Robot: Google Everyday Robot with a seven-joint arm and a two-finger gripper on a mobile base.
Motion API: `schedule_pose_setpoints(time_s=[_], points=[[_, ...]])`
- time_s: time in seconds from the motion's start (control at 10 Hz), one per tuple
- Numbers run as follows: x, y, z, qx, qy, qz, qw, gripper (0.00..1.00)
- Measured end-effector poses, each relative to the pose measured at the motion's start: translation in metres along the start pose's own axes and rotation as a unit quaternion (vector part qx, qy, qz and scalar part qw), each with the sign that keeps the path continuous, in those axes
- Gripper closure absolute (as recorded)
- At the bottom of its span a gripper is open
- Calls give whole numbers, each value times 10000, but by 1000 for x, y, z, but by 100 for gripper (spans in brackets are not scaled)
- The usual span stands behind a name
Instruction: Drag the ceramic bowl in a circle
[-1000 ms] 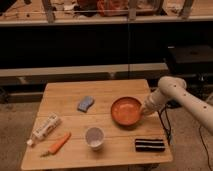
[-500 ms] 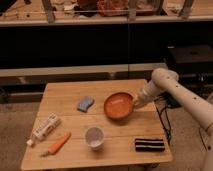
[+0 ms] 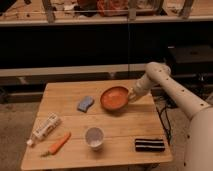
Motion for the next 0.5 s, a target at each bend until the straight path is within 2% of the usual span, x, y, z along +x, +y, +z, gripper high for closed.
schedule_pose_setpoints(time_s=[0.2,0.5], points=[[11,10,1,-35,22,195,9998,99],[46,50,-9,-90,75,647,9978,99]])
